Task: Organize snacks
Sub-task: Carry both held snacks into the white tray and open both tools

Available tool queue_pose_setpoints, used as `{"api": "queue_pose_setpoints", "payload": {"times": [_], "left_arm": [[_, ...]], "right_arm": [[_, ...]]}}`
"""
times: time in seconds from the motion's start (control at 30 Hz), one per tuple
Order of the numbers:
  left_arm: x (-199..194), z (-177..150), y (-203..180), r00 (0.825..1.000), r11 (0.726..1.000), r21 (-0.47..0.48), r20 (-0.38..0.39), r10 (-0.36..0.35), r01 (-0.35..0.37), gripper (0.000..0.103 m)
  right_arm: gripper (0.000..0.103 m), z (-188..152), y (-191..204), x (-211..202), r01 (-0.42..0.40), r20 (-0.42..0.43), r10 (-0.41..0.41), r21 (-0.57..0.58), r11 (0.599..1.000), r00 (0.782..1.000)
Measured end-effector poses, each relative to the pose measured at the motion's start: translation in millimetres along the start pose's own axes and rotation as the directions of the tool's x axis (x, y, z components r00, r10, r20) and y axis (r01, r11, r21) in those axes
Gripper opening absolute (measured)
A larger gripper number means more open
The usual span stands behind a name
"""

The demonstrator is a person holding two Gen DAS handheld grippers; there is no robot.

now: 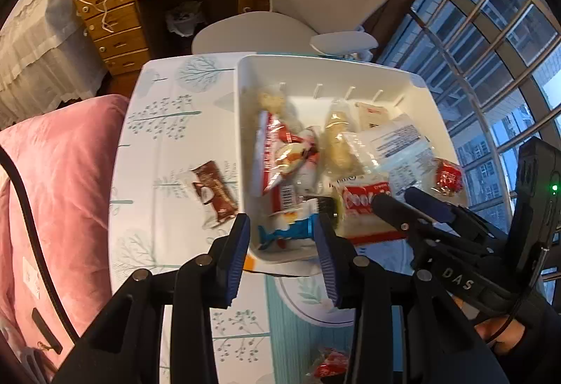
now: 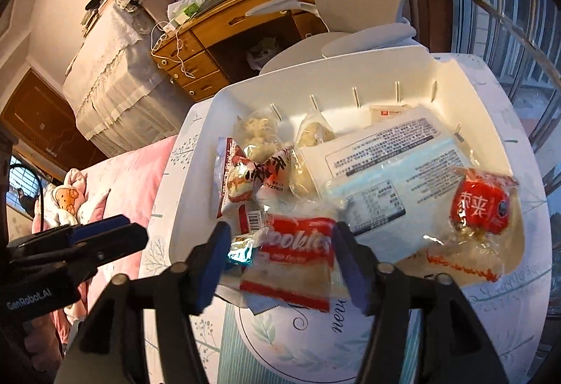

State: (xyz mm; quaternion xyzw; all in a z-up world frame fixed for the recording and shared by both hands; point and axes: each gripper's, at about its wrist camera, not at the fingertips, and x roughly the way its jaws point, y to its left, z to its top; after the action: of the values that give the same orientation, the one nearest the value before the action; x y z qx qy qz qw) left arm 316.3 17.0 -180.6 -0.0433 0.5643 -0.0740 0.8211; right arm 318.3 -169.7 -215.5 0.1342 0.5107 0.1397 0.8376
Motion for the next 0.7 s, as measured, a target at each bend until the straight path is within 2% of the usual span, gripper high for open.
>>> {"api": "queue_pose_setpoints", "payload": {"times": [0.27,0.37,0.47,0.57,0.7], "left_arm": [[-10,-7,26,1.0,0.999,-0.037,0.014,0.016,-0.015,0.041],[-17,-11,33,0.999,0.999,-0.032,0.03,0.011,-0.01,0.048],[-25,-14,44,0.999,1.0,-0.021,0.046,-0.007,0.008,0.05],[-32,-17,54,0.998,1.0,0.005,0.054,-0.02,0.02,0.057],[-37,-21,70,0.998,0.998,0.045,0.04,-0.043,0.041,0.058]], "right_arm": [[0.062,-9,4,-9,-0.003,0.0,0.003,0.028,1.0,1.0],[0.062,-14,8,-18,0.004,0.008,-0.004,0.037,0.999,1.0],[0.062,-20,12,-28,0.016,0.015,-0.017,0.064,0.998,1.0],[0.062,-27,16,-36,0.034,0.029,-0.037,0.102,0.994,0.999],[0.063,-37,19,-44,0.069,0.034,-0.075,0.175,0.982,0.997]]}}
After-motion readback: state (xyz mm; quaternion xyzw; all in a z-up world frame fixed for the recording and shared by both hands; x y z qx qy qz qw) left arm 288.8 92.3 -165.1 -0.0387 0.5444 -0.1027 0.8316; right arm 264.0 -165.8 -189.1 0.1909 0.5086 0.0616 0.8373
